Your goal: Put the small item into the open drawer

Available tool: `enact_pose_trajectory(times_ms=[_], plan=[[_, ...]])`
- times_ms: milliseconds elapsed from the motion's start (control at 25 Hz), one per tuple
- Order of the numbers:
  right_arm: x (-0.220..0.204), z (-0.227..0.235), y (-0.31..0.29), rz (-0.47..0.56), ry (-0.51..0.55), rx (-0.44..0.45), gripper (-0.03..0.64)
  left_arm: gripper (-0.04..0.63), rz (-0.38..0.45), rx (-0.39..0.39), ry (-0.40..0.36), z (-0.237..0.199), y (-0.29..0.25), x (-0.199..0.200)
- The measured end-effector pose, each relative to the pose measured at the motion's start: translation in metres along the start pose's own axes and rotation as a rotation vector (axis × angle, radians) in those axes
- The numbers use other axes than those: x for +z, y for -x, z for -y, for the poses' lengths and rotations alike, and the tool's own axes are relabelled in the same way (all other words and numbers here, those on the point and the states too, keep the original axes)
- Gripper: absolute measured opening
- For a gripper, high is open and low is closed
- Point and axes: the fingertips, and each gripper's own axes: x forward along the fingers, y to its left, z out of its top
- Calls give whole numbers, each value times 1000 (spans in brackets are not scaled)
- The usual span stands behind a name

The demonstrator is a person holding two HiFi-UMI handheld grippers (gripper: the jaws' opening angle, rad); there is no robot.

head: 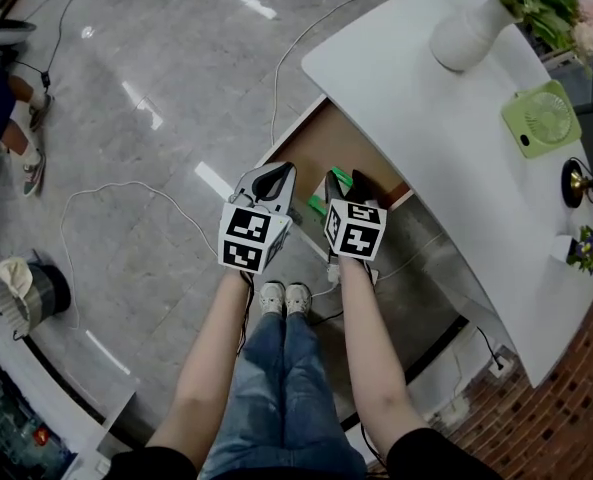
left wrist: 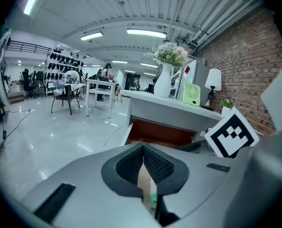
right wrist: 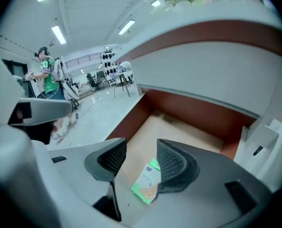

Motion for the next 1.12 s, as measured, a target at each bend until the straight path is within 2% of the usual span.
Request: enact_pose_trajectory(times_ms=[200, 400, 560, 760, 920, 1120], plan=[[34, -20, 80, 103, 6, 37, 124, 21, 40, 5, -28, 15, 44, 42], [78, -15, 174, 241, -21, 34, 48, 21, 90, 9, -58, 46, 95, 92], [119, -19, 246, 359, -20, 53, 34, 21, 144, 18, -60, 67, 144, 133], [164, -17, 342, 512, 0, 50, 3, 23, 221, 24, -98, 97, 207, 178], [183, -15, 404, 603, 17, 45, 3, 21, 286, 41, -126, 113, 250, 205], [184, -11, 458, 670, 31, 19, 3, 21, 342, 52, -170, 127, 289, 229]])
